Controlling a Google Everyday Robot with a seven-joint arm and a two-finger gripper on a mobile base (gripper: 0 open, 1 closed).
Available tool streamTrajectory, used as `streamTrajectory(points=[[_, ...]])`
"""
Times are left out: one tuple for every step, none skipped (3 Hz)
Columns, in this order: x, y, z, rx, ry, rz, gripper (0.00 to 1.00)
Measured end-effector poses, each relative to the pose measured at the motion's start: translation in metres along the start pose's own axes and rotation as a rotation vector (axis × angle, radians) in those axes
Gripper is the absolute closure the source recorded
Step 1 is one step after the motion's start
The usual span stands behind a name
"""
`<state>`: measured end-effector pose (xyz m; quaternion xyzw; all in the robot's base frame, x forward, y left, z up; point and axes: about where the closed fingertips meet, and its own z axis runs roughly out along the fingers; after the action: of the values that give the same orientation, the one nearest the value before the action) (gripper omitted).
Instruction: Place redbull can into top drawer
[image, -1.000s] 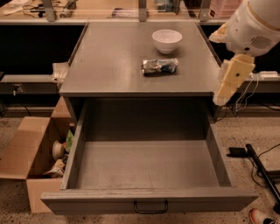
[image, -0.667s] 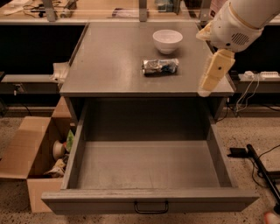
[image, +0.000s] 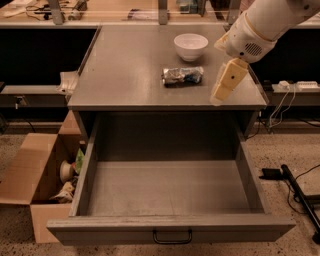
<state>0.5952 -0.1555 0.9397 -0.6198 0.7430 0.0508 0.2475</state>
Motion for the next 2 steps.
streamTrajectory(points=[[0.0,-0.016,0.008,0.014,-0.028,0.027,0.0],[-0.005,-0.038,0.021,0.022,-0.071,0.055,0.0]])
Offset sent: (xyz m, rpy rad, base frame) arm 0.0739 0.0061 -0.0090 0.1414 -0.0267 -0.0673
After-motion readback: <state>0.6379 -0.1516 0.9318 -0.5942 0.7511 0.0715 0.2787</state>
